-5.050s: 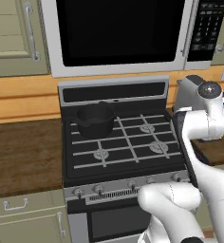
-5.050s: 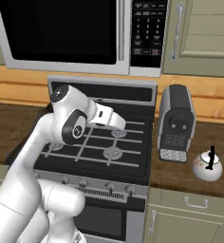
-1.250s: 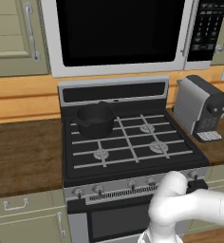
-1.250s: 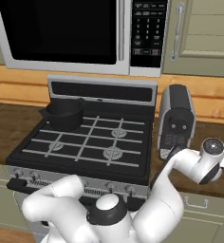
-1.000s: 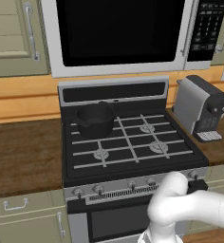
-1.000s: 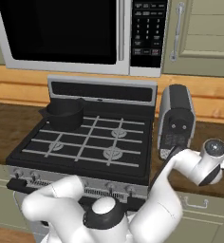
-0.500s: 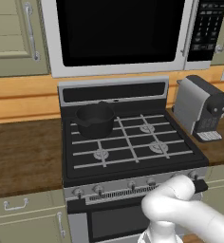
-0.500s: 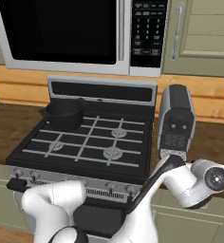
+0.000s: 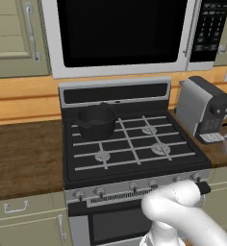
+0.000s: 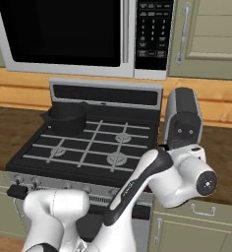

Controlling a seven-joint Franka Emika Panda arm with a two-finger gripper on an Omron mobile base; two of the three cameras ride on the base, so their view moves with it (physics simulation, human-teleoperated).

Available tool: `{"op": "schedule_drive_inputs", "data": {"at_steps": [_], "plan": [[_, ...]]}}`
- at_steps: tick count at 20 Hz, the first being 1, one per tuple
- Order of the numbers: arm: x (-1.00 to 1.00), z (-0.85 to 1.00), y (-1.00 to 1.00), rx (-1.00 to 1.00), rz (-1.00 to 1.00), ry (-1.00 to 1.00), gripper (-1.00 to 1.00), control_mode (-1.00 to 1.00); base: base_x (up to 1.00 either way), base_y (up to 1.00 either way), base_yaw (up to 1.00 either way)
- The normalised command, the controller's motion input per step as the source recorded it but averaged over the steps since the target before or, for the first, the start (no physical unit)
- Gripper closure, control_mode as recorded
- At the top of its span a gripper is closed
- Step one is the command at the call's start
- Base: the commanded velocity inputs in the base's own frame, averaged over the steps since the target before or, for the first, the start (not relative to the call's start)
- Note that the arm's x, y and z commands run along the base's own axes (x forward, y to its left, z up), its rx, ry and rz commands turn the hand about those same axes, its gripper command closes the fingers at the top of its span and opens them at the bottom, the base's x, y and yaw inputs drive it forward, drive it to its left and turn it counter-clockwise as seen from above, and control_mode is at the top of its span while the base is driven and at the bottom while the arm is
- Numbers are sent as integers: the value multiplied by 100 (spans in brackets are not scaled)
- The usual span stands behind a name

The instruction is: Pick the kettle from the counter and place it on a stove burner. Then turn the burner on.

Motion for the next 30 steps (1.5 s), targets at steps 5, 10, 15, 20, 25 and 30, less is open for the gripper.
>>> {"op": "schedule_drive_inputs", "data": {"at_steps": [5,10,15,20,25,30], "plan": [[0,43,93,0,54,-9,100,-100,0,0,0],[20,0,93,0,56,-4,100,-100,0,0,0],[44,1,47,13,53,-1,100,-100,0,0,0],[57,0,26,17,40,0,100,-100,0,0,0],[31,-5,20,17,17,0,100,-100,0,0,0],[0,-9,41,19,9,0,100,-100,0,0,0]]}}
